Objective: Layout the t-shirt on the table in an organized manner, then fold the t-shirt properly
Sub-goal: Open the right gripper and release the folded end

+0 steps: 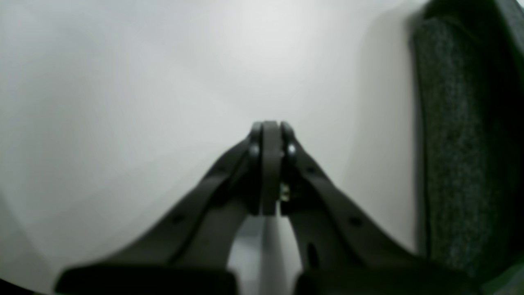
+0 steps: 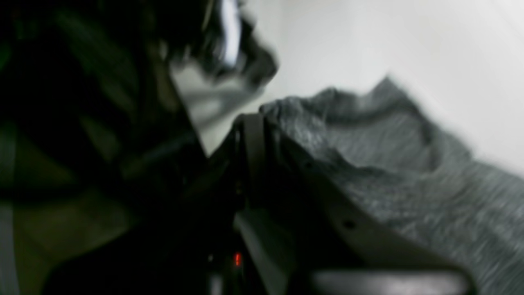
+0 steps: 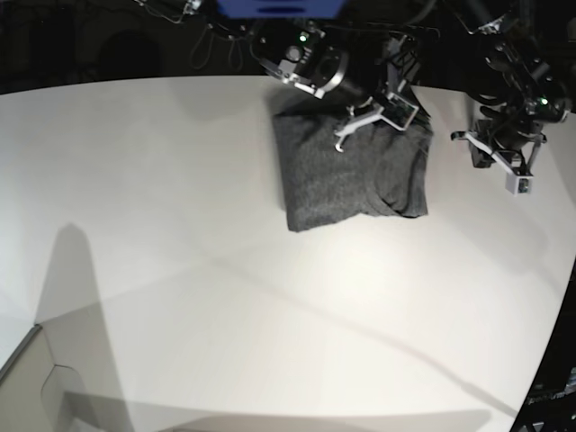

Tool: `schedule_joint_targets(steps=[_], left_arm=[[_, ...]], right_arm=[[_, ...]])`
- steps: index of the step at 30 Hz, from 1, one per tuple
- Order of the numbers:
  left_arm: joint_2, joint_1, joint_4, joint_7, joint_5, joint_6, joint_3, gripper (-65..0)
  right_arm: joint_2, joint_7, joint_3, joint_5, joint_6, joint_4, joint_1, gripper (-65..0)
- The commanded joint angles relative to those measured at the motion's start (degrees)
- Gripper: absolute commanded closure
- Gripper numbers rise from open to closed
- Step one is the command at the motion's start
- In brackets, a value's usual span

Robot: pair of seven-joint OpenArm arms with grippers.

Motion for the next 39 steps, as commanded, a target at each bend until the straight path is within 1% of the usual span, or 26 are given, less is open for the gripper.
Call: schedule_joint_targets(steps=[1,3,9,12,16,18,22,24,26,28,29,33,37,39], left_arm=[[-0.71,-0.59,1.1,-0.88,-0.82,-0.3,-0.22,0.0],[-0.8,-0.59,1.1,-0.88,-0.82,-0.3,-0.22,0.0],[-0.8,-1.47,1.1,-0.79,-0.82,-0.3,-4.0,0.0],[-0.8,-1.47,1.1,-0.79,-0.82,-0.3,-5.23,0.0],[-1.15,-1.47,1.1,-0.79,-0.82,-0.3,-5.4,0.0],[-1.94,-1.47,1.1,-0.79,-0.82,-0.3,-5.4,0.0],[-2.21,-1.47,1.1,-0.79,-0.82,-0.3,-5.4,0.0],[-2.74,-1.47,1.1,-0.79,-0.82,-0.3,-5.49,0.0],[-3.7,-1.29,1.1,-0.79,-0.82,-0.3,-5.49,0.0],[-4.14,-1.03,1.1,-0.79,-0.82,-0.3,-5.49,0.0],[-5.11,-0.94,1.1,-0.79,-0.82,-0.3,-5.93,0.0],[-5.9,-1.2,1.02,-0.79,-0.91,-0.3,-10.77,0.0],[-6.16,-1.11,1.02,-0.79,-0.91,-0.3,-13.84,0.0],[-6.87,-0.94,1.02,-0.79,-0.91,-0.3,-14.11,0.0]], right_arm=[[-2.44,2.11,-1.11,-3.19,-1.32,0.17,-0.74,0.0],[-2.53,2.37,-1.2,-3.19,-1.32,-0.98,-0.65,0.0],[-2.88,2.63,-1.28,-3.19,-1.32,-4.93,0.49,0.0],[-3.93,2.63,-1.37,-3.19,-1.32,-6.78,0.58,0.0],[-4.46,2.55,-1.46,-3.37,-1.32,-8.54,1.02,0.0],[-4.46,2.19,-2.43,-3.28,-1.32,-8.8,1.72,-3.4],[-4.11,2.55,-3.66,-3.45,-1.32,-8.36,1.81,-14.4],[-4.11,2.63,-3.66,-3.45,-1.32,-8.01,1.63,-17.0],[-3.41,2.72,-3.66,-3.45,-1.41,-6.08,1.46,-16.8],[-1.65,2.72,-3.57,-3.45,-1.58,-2.56,1.46,-16.1],[-0.94,2.72,-3.48,-3.45,-1.67,-0.19,1.46,-15.8],[0.81,2.72,-3.31,-3.28,-1.76,6.41,1.55,-15.8],[0.37,2.72,-3.22,-3.28,-1.76,5.97,2.95,-15.7],[-1.12,2.63,-3.22,-3.28,-1.76,3.42,4.62,-14.8]])
